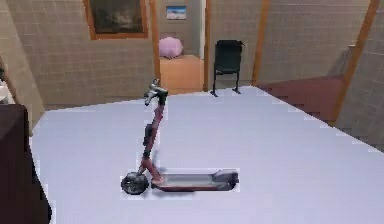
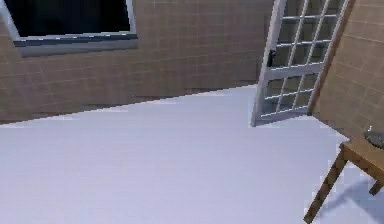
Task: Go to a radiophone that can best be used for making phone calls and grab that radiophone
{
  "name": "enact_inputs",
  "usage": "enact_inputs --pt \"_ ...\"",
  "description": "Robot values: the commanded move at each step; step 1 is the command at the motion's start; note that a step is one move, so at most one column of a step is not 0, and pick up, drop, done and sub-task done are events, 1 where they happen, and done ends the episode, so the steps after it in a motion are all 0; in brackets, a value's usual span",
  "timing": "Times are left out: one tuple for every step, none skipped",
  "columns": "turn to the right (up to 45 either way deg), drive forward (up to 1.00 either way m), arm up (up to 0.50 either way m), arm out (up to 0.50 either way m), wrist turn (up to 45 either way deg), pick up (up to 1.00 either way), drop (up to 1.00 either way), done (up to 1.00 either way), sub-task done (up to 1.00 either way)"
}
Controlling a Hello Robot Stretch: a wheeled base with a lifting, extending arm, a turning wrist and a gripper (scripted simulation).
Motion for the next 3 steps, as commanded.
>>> enact_inputs --pt "45.0 0.0 0.0 0.0 0.0 0.0 0.0 0.0 0.0" --pt "36.0 0.0 0.0 0.0 0.0 0.0 0.0 0.0 0.0" --pt "3.0 0.0 0.0 0.0 0.0 0.0 0.0 0.0 0.0"
